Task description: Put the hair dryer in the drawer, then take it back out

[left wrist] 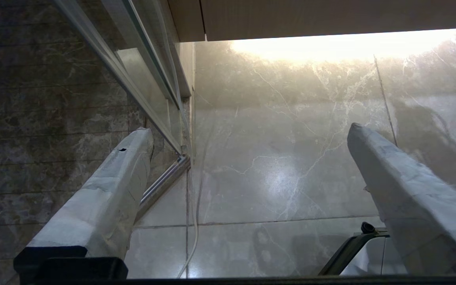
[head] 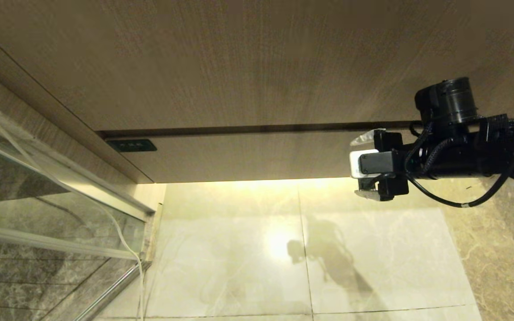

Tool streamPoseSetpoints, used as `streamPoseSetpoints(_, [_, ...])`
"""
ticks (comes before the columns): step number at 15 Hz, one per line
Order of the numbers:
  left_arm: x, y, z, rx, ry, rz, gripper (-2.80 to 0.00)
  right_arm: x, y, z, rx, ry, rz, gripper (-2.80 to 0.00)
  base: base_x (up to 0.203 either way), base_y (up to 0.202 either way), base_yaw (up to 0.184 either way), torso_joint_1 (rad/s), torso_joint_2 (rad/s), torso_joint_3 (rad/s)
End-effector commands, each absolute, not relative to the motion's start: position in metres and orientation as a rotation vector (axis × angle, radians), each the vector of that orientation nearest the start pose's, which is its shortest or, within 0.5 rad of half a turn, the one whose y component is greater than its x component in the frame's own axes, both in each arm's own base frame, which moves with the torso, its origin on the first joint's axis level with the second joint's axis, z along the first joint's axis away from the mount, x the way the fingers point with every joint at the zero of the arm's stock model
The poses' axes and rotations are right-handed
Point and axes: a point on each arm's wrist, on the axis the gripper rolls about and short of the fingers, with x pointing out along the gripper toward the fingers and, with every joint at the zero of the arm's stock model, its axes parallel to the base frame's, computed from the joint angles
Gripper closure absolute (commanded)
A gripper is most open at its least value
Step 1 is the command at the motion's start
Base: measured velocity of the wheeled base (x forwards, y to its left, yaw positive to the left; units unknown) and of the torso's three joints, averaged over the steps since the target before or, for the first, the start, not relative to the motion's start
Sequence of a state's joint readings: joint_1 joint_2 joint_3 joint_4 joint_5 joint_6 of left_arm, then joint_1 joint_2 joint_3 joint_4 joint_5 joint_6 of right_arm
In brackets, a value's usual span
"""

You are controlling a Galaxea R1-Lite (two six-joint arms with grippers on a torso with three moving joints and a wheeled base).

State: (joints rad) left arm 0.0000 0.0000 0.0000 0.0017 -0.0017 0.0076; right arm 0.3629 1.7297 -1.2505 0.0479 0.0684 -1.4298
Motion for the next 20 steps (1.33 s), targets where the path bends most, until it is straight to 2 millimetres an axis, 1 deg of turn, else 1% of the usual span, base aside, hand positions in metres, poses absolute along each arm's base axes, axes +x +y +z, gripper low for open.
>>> streamPoseSetpoints(1, [-0.023, 0.0, 0.075, 0.007, 0.003, -0.002, -2.8, 0.303, 0.119, 0.23, -1.457, 0.128, 0.737, -2.8, 0.0, 0.0, 0.0, 0.0, 0.0, 0.0])
streamPoseSetpoints(6, [-0.023, 0.0, 0.075, 0.008, 0.002, -0.002, -2.8, 0.313, 0.13, 0.224, -1.404, 0.133, 0.742, -2.8, 0.0, 0.0, 0.0, 0.0, 0.0, 0.0])
streamPoseSetpoints(10, [-0.023, 0.0, 0.075, 0.007, 0.002, -0.002, -2.8, 0.318, 0.132, 0.226, -1.38, 0.103, 0.711, -2.8, 0.0, 0.0, 0.0, 0.0, 0.0, 0.0])
streamPoseSetpoints(16, [-0.023, 0.0, 0.075, 0.006, 0.002, -0.002, -2.8, 0.322, 0.134, 0.233, -1.346, 0.052, 0.659, -2.8, 0.0, 0.0, 0.0, 0.0, 0.0, 0.0])
streamPoseSetpoints(20, [-0.023, 0.0, 0.075, 0.008, 0.002, -0.002, -2.8, 0.329, 0.137, 0.229, -1.34, 0.025, 0.638, -2.8, 0.0, 0.0, 0.0, 0.0, 0.0, 0.0])
